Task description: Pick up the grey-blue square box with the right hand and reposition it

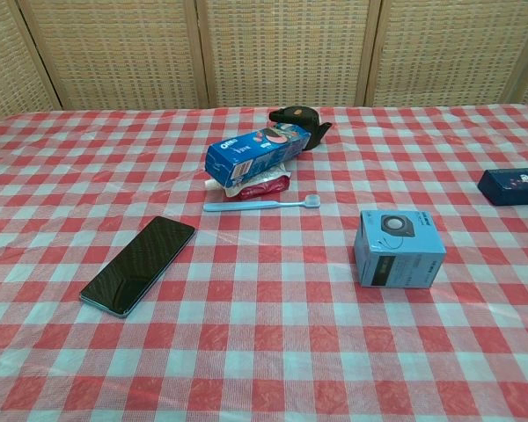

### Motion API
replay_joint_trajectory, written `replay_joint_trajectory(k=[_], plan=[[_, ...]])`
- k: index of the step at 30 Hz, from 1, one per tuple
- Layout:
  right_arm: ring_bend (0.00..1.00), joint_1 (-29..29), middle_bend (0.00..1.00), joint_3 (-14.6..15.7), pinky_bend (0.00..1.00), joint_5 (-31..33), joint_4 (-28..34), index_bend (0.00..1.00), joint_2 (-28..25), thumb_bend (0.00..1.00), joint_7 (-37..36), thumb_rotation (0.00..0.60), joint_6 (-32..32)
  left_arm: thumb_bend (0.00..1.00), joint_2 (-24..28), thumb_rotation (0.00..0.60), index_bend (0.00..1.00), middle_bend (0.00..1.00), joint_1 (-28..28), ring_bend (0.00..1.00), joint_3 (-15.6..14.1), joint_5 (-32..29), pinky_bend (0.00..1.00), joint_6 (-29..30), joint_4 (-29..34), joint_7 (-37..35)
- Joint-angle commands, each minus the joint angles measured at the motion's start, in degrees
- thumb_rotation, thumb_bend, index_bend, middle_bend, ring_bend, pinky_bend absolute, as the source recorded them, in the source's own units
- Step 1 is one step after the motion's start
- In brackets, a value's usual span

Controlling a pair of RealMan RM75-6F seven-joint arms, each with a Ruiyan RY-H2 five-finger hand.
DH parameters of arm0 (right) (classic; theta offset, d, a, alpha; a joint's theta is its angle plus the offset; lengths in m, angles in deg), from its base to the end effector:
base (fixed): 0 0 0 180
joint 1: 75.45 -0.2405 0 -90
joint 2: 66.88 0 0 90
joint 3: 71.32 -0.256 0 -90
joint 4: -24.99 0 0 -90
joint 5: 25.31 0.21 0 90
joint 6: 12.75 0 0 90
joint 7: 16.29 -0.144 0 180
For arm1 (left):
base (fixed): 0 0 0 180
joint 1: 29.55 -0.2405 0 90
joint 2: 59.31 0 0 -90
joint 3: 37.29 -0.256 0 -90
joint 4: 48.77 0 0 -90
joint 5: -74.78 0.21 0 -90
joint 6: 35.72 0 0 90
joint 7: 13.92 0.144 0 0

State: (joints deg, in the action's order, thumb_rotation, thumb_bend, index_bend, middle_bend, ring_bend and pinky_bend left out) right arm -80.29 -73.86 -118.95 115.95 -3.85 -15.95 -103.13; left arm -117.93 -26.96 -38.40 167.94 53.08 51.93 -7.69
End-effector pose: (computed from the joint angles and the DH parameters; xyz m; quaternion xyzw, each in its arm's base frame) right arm -0.2946 -0.1783 0.1706 0.6242 -0.3188 0.4241 0.5735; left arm -0.2812 0.1526 0.1694 -0.6336 -0.3555 -0.3827 0.5707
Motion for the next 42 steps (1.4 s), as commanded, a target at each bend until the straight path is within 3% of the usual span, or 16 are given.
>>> replay_joint_trajectory(k=[1,7,12,19,23,28,33,35,42], plan=[[0.00,-0.2,0.00,0.1,0.00,-0.1,0.0,0.03,0.1,0.03,0.7,0.600,0.5,0.00,0.0,0.600,0.00,0.00,0.1,0.00,0.2,-0.4,0.00,-0.2,0.0,-0.1],[0.00,-1.2,0.00,0.1,0.00,-0.2,0.5,0.03,0.6,0.03,2.6,0.600,2.4,0.00,-0.1,0.600,0.00,0.00,0.3,0.00,0.5,-1.2,0.00,-0.7,-0.1,0.2],[0.00,-4.9,0.00,-0.8,0.00,-0.2,3.3,0.02,-0.6,0.02,6.8,0.600,7.9,0.00,-0.3,0.600,0.00,0.00,0.8,0.00,1.0,-2.5,0.00,-1.9,0.1,0.9],[0.00,-16.0,0.00,-4.6,0.00,5.5,16.7,0.01,-6.1,0.02,14.4,0.600,26.1,0.00,-0.7,0.600,0.00,0.00,2.1,0.00,2.4,-5.9,0.00,-4.4,0.2,2.2],[0.00,-24.2,0.00,-8.5,0.00,17.6,22.0,0.00,-6.7,0.02,23.5,0.600,38.0,0.00,-1.1,0.600,0.00,0.00,3.2,0.00,3.4,-8.8,0.00,-6.7,0.0,2.9],[0.00,-32.7,0.00,-10.0,0.00,34.4,22.6,0.00,-1.1,0.02,38.8,0.600,41.7,0.00,-1.3,0.600,0.00,0.00,4.3,0.00,4.2,-11.6,0.00,-8.8,-0.5,3.2],[0.00,-42.7,0.00,-7.8,0.00,55.3,22.8,0.00,5.6,0.02,53.2,0.600,39.0,0.00,-1.3,0.600,0.00,0.00,5.3,0.00,5.1,-14.2,0.00,-10.8,-1.0,3.0],[0.00,-47.3,0.00,-6.7,0.00,63.5,21.7,0.00,10.4,0.02,58.5,0.600,35.0,0.00,-1.3,0.600,0.00,0.00,5.7,0.00,5.4,-15.2,0.00,-11.6,-1.2,2.9],[0.00,-53.4,0.00,-5.8,0.00,72.7,20.9,0.04,16.8,0.02,63.4,0.600,28.8,0.00,-1.5,0.600,0.00,0.00,6.3,0.00,5.5,-16.2,0.00,-12.5,-1.3,3.5]])
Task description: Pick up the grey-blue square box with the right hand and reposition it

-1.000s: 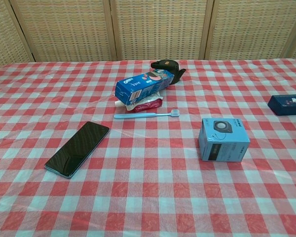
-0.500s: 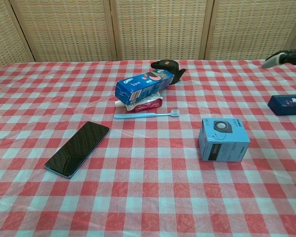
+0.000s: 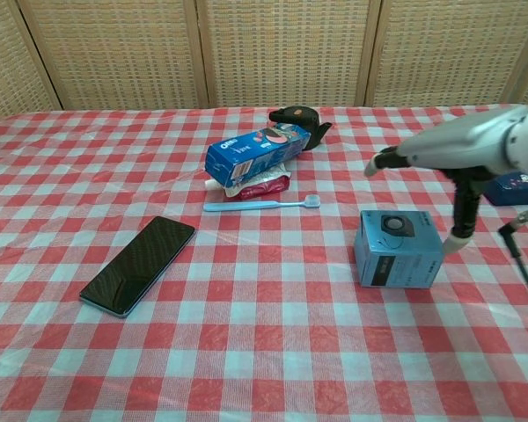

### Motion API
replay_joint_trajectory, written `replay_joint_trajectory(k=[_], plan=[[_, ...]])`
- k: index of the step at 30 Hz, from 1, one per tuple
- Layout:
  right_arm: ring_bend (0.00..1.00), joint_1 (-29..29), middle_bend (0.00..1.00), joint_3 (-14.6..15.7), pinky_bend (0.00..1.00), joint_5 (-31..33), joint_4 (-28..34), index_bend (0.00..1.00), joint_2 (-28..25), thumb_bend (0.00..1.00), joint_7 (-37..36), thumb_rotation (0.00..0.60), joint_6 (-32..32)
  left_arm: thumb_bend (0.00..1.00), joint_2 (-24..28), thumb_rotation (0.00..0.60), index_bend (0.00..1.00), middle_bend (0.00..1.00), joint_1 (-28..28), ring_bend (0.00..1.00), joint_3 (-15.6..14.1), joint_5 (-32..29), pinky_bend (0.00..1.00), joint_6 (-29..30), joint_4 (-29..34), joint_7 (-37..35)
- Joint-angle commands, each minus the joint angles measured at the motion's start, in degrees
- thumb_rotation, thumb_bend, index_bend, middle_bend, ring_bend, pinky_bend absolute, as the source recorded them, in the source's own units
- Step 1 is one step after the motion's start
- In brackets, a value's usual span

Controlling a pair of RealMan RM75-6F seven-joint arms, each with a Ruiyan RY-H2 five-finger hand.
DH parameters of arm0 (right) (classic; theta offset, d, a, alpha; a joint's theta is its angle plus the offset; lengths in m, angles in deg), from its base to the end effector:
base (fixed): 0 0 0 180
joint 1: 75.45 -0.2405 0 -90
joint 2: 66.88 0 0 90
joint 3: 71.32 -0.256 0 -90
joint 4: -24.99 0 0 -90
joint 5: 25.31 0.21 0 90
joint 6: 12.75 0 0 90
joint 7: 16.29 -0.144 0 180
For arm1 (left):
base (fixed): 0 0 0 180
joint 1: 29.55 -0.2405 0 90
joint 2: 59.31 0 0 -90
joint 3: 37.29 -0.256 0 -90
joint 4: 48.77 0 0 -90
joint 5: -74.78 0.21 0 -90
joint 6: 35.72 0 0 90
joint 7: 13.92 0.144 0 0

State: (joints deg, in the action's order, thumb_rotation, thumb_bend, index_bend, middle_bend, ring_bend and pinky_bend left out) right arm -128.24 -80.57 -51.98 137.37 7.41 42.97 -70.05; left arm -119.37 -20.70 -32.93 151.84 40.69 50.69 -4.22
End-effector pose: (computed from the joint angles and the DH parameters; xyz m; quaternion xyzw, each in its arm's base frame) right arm -0.1097 -0.3149 0.0237 0.8173 -0.3314 0.1747 0.4378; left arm -0.3032 0.2038 0.1604 -0.6136 -0.4049 -0.3157 0.5999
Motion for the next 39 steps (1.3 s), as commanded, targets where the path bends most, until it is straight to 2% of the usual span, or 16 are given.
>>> replay_joint_trajectory(k=[1,10,19,22,24,25,26,29,34,39], plan=[[0.00,-6.2,0.00,1.0,0.00,6.1,-1.2,0.04,6.5,0.03,4.7,0.600,-4.8,0.00,-0.1,0.600,0.00,0.00,0.1,0.00,0.0,-0.3,0.00,-0.1,0.0,0.1],[0.01,-10.4,0.08,3.4,0.00,6.6,-6.1,0.11,12.4,0.04,8.2,0.600,-8.7,0.00,0.2,0.600,0.00,0.00,0.2,0.00,0.1,-0.8,0.00,0.0,-0.2,-0.8],[0.11,-12.5,0.17,4.9,0.13,11.2,-7.5,0.19,14.0,0.05,12.1,0.600,-11.6,0.00,0.6,0.600,0.00,0.00,0.3,0.00,0.0,-0.7,0.00,0.0,-0.2,-1.7],[0.18,-12.9,0.23,5.2,0.22,11.7,-7.5,0.23,14.0,0.07,12.6,0.600,-11.8,0.00,0.7,0.600,0.00,0.00,0.3,0.00,0.0,-0.6,0.00,0.1,-0.1,-1.9],[0.25,-13.0,0.29,5.6,0.32,11.5,-7.7,0.28,14.0,0.09,12.9,0.600,-12.0,0.00,0.7,0.600,0.00,0.00,0.3,0.00,-0.1,-0.5,0.00,0.2,-0.2,-1.9],[0.31,-13.1,0.34,5.8,0.41,11.2,-7.8,0.32,14.0,0.12,13.1,0.600,-12.1,0.00,0.7,0.600,0.00,0.00,0.3,0.00,-0.1,-0.4,0.00,0.2,-0.2,-2.0],[0.37,-13.1,0.40,6.4,0.52,9.5,-8.3,0.37,14.0,0.15,13.1,0.600,-12.3,0.00,0.7,0.600,0.00,0.00,0.3,0.00,-0.1,-0.3,0.00,0.3,-0.1,-2.0],[0.51,-12.2,0.52,7.8,0.69,4.8,-8.7,0.47,13.8,0.23,11.2,0.600,-11.8,0.00,0.7,0.600,0.00,0.00,0.3,0.00,-0.2,-0.2,0.00,0.4,-0.1,-2.0],[0.54,-11.2,0.55,8.8,0.70,-1.4,-8.4,0.49,12.6,0.26,8.4,0.600,-11.2,0.00,0.7,0.600,0.00,0.00,0.3,0.00,-0.3,-0.2,0.00,0.5,-0.2,-2.0],[0.55,-9.2,0.57,8.2,0.70,-9.9,-7.0,0.50,9.9,0.27,1.3,0.600,-10.2,0.00,0.7,0.600,0.00,0.00,0.4,0.00,-0.3,-0.3,0.00,0.4,-0.3,-2.2]])
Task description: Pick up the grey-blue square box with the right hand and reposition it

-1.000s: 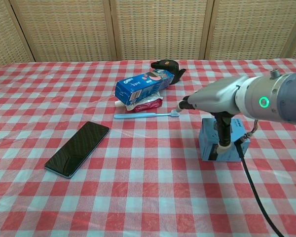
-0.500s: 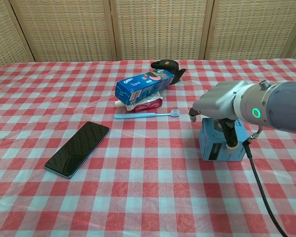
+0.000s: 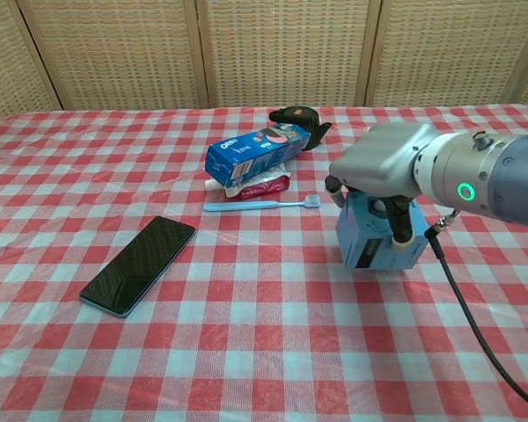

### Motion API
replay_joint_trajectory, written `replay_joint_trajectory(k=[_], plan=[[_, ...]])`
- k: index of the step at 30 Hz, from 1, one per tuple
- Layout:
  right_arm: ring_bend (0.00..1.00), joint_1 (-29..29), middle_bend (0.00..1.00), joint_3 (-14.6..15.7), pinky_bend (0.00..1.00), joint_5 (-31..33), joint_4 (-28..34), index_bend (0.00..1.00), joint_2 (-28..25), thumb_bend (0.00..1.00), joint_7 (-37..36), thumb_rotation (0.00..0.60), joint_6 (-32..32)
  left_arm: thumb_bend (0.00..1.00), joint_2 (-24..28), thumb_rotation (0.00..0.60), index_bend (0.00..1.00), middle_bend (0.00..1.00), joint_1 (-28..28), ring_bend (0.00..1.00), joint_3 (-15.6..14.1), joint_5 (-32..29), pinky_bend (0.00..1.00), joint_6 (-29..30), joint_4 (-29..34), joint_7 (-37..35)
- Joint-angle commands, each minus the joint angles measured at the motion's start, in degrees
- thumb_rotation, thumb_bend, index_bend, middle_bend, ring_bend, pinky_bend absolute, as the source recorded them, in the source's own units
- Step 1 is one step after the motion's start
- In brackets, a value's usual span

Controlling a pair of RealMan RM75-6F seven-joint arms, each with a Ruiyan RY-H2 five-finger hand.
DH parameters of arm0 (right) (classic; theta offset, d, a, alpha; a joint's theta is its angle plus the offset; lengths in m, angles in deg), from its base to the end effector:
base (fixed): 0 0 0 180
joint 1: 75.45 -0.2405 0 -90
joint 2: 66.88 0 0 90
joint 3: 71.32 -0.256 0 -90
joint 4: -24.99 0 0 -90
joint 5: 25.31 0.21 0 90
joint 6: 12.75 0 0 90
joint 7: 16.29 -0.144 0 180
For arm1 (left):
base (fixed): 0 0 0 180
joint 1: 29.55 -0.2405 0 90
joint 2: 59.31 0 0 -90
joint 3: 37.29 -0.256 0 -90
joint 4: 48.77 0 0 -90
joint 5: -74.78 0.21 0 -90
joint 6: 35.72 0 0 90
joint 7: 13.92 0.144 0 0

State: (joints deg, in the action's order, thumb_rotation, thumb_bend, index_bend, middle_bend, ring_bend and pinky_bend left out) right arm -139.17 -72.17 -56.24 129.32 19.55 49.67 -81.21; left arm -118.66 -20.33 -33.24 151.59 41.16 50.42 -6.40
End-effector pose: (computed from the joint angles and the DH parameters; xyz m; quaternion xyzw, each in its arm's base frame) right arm -0.0759 -0.3186 -0.0222 0.8489 -0.1751 0.1673 0.4698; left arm -0.3047 0.2049 0.1657 -0.6069 -0.4094 -0.3239 0.5993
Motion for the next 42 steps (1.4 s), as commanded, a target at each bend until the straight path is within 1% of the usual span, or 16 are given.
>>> replay_joint_trajectory(k=[1,4,5,8,9,12,15,18,22,26,32,36,37,39,41,42], plan=[[0.55,2.2,0.57,-0.6,0.70,-7.1,1.3,0.51,-2.9,0.27,-7.1,0.600,1.2,0.00,0.0,0.600,0.00,0.00,0.0,0.00,0.0,-0.1,0.00,-0.1,0.0,-0.1],[0.55,3.2,0.57,-1.3,0.70,-10.0,1.3,0.51,-4.0,0.28,-11.0,0.600,2.0,0.00,0.0,0.600,0.00,0.00,0.1,0.00,0.0,-0.1,0.00,-0.1,0.0,-0.1],[0.55,3.9,0.57,-1.9,0.70,-11.7,1.2,0.51,-4.6,0.28,-13.8,0.600,2.5,0.00,0.1,0.600,0.00,0.00,0.1,0.00,0.0,-0.1,0.00,-0.2,0.0,-0.1],[0.56,7.6,0.58,-4.3,0.70,-17.9,-0.8,0.52,-5.3,0.29,-28.3,0.600,4.7,0.00,0.1,0.600,0.00,0.00,0.1,0.00,-0.1,0.0,0.00,-0.1,0.1,-0.3],[0.56,9.5,0.58,-4.6,0.70,-21.6,-2.9,0.52,-5.1,0.29,-35.8,0.600,6.2,0.00,0.2,0.600,0.00,0.00,0.1,0.00,-0.1,0.0,0.00,-0.2,0.1,-0.4],[0.56,12.5,0.59,-4.5,0.70,-29.5,-8.0,0.52,-4.1,0.30,-48.6,0.600,7.7,0.00,0.3,0.600,0.00,0.00,0.2,0.00,-0.3,0.1,0.00,-0.4,0.1,-0.7],[0.56,15.3,0.60,-4.3,0.70,-36.1,-13.1,0.53,-1.9,0.32,-59.1,0.600,6.2,0.00,0.2,0.600,0.00,0.00,0.2,0.00,-0.3,0.0,0.00,-0.4,0.1,-0.7],[0.57,18.4,0.60,-3.6,0.70,-42.8,-19.8,0.53,1.4,0.33,-68.5,0.600,2.3,0.00,0.2,0.600,0.00,0.00,0.2,0.00,-0.2,-0.2,0.00,-0.5,0.1,-0.5],[0.57,20.7,0.60,-2.8,0.70,-47.8,-27.0,0.53,5.3,0.34,-74.5,0.600,-1.9,0.00,0.1,0.600,0.00,0.00,0.3,0.00,-0.3,-0.2,0.00,-0.5,0.1,-0.5],[0.57,22.9,0.60,-2.0,0.70,-49.5,-33.5,0.53,8.9,0.34,-78.0,0.600,-3.0,0.00,0.0,0.600,0.00,0.00,0.2,0.00,-0.2,-0.3,0.00,-0.1,0.2,-0.1],[0.57,24.5,0.60,-1.4,0.70,-50.3,-38.1,0.53,11.6,0.34,-79.4,0.600,-2.1,0.00,0.1,0.600,0.00,0.00,0.1,0.00,-0.3,-0.1,0.00,0.2,0.3,-0.2],[0.57,25.4,0.60,-1.9,0.69,-50.5,-39.6,0.53,12.9,0.34,-80.3,0.600,-2.0,0.00,0.1,0.600,0.00,0.00,0.1,0.00,-0.4,0.0,0.00,0.2,0.3,-0.3],[0.56,25.5,0.59,-1.9,0.67,-50.6,-39.8,0.52,13.0,0.33,-80.4,0.600,-2.0,0.00,0.1,0.600,0.00,0.00,0.1,0.00,-0.4,0.0,0.00,0.2,0.3,-0.3],[0.51,25.9,0.52,-1.9,0.54,-51.1,-40.3,0.46,13.1,0.31,-80.6,0.600,-2.0,0.00,0.1,0.600,0.00,0.00,0.1,0.00,-0.4,0.0,0.00,0.2,0.3,-0.3],[0.32,26.2,0.34,-1.6,0.27,-51.6,-40.2,0.33,12.7,0.29,-81.2,0.600,-1.4,0.00,0.1,0.600,0.00,0.00,0.1,0.00,-0.4,0.0,0.00,0.2,0.3,-0.3],[0.25,26.4,0.28,-1.4,0.20,-51.3,-39.7,0.29,11.6,0.28,-80.6,0.600,-0.4,0.00,0.1,0.600,0.00,0.00,0.1,0.00,-0.4,0.0,0.00,0.2,0.4,-0.2]])
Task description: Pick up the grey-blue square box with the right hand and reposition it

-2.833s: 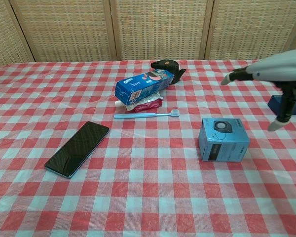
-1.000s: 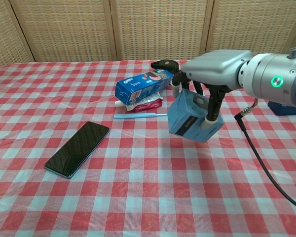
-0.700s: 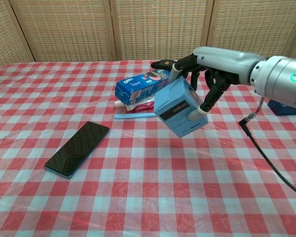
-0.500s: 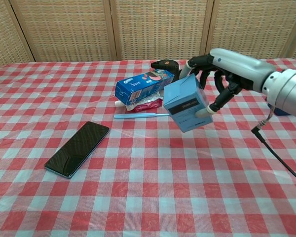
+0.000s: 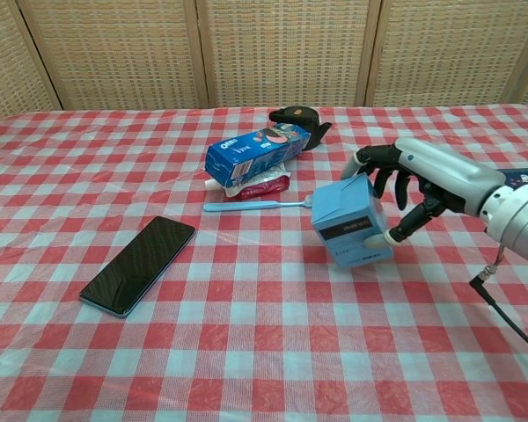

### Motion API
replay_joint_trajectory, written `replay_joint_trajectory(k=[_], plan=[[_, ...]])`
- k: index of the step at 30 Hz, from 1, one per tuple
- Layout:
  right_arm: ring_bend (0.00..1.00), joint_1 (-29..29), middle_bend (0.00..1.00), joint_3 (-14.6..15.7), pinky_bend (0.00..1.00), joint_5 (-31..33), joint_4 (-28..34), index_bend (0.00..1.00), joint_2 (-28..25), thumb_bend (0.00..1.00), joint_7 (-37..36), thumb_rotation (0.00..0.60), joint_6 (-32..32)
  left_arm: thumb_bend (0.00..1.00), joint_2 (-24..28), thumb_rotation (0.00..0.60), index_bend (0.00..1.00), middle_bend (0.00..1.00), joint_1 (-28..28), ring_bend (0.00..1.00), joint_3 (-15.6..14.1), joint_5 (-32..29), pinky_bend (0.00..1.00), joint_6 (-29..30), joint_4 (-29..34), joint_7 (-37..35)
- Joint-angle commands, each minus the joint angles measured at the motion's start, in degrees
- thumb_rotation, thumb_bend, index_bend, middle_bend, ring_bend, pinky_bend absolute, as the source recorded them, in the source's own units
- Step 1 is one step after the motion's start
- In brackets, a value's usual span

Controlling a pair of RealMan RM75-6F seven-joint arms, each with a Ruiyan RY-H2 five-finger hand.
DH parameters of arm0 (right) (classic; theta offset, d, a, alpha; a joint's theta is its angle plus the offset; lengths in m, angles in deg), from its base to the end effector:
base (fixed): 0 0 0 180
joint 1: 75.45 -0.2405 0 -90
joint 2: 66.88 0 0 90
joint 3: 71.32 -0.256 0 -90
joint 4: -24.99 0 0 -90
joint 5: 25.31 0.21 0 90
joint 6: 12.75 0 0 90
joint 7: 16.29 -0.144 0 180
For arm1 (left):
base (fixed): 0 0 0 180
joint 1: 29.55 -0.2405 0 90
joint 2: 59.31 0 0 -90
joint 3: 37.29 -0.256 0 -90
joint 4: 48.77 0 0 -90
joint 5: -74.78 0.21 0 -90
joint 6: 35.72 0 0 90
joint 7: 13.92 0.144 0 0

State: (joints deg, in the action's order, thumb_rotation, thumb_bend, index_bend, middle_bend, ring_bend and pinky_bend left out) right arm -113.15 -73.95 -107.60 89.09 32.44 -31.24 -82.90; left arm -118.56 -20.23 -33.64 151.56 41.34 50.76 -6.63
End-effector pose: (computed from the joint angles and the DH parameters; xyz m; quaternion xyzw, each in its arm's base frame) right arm -0.1846 -0.3252 -0.0376 0.6693 -0.4190 0.5107 0.3401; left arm -0.3039 0.2038 0.1651 -0.6065 -0.4123 -0.3249 0.5971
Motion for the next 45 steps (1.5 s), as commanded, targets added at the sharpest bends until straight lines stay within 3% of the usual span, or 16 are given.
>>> replay_joint_trajectory(k=[1,4,7,14,20,24,27,30,33,38,45], plan=[[0.16,0.5,0.20,0.3,0.11,0.0,1.1,0.24,-2.0,0.28,0.7,0.600,1.4,0.00,0.0,0.600,0.00,0.00,0.0,0.00,0.0,0.0,0.00,0.0,0.1,0.1],[0.03,1.2,0.06,0.0,0.01,0.2,3.0,0.13,-4.0,0.26,1.9,0.600,1.7,0.00,0.1,0.600,0.00,0.00,0.0,0.00,0.0,0.1,0.00,0.1,0.2,0.0],[0.00,1.9,0.00,-0.4,0.00,-0.1,6.6,0.06,-6.8,0.25,2.6,0.600,1.3,0.00,0.1,0.600,0.00,0.00,0.0,0.00,-0.2,0.4,0.00,0.1,0.2,-0.1],[0.00,1.9,0.00,-0.6,0.00,-1.3,17.9,0.00,-14.5,0.23,10.5,0.600,2.5,0.00,0.4,0.600,0.00,0.00,-0.2,0.00,-0.4,1.2,0.00,0.5,0.5,-0.5],[0.00,-1.8,0.00,-2.1,0.00,3.3,28.0,0.00,-19.9,0.20,28.2,0.600,10.3,0.00,0.4,0.600,0.00,0.00,-0.3,0.00,-0.5,1.6,0.00,0.9,0.6,-0.4],[0.00,-5.6,0.00,-4.0,0.00,12.5,32.9,0.00,-21.3,0.16,41.4,0.600,16.5,0.00,0.4,0.600,0.00,0.00,-0.4,0.00,-0.6,1.7,0.00,1.0,0.7,-0.3],[0.00,-10.1,0.00,-5.6,0.00,24.6,35.5,0.00,-19.4,0.16,55.0,0.600,18.4,0.00,0.4,0.600,0.00,0.00,-0.3,0.00,-0.5,1.5,0.00,0.8,0.6,-0.4],[0.00,-13.3,0.00,-6.1,0.00,33.4,36.2,0.00,-17.4,0.16,63.6,0.600,16.9,0.00,0.5,0.600,0.00,0.00,-0.3,0.00,-0.4,1.3,0.00,0.6,0.4,-0.7],[0.00,-17.8,0.00,-6.5,0.00,46.0,36.5,0.00,-14.8,0.16,73.4,0.600,13.6,0.00,0.7,0.600,0.00,0.00,-0.2,0.00,-0.2,0.9,0.00,0.4,0.2,-1.4],[0.00,-23.5,0.00,-8.8,0.00,64.7,36.7,0.00,-11.3,0.16,80.5,0.600,8.0,0.00,1.0,0.600,0.00,0.00,0.1,0.00,0.0,0.3,0.00,-0.4,-0.2,-2.3],[0.02,-26.8,0.06,-9.2,0.00,71.3,34.4,0.05,-9.3,0.15,82.5,0.600,4.4,0.00,0.9,0.600,0.00,0.00,0.3,0.00,0.0,0.2,0.00,-0.7,-0.2,-2.0]])
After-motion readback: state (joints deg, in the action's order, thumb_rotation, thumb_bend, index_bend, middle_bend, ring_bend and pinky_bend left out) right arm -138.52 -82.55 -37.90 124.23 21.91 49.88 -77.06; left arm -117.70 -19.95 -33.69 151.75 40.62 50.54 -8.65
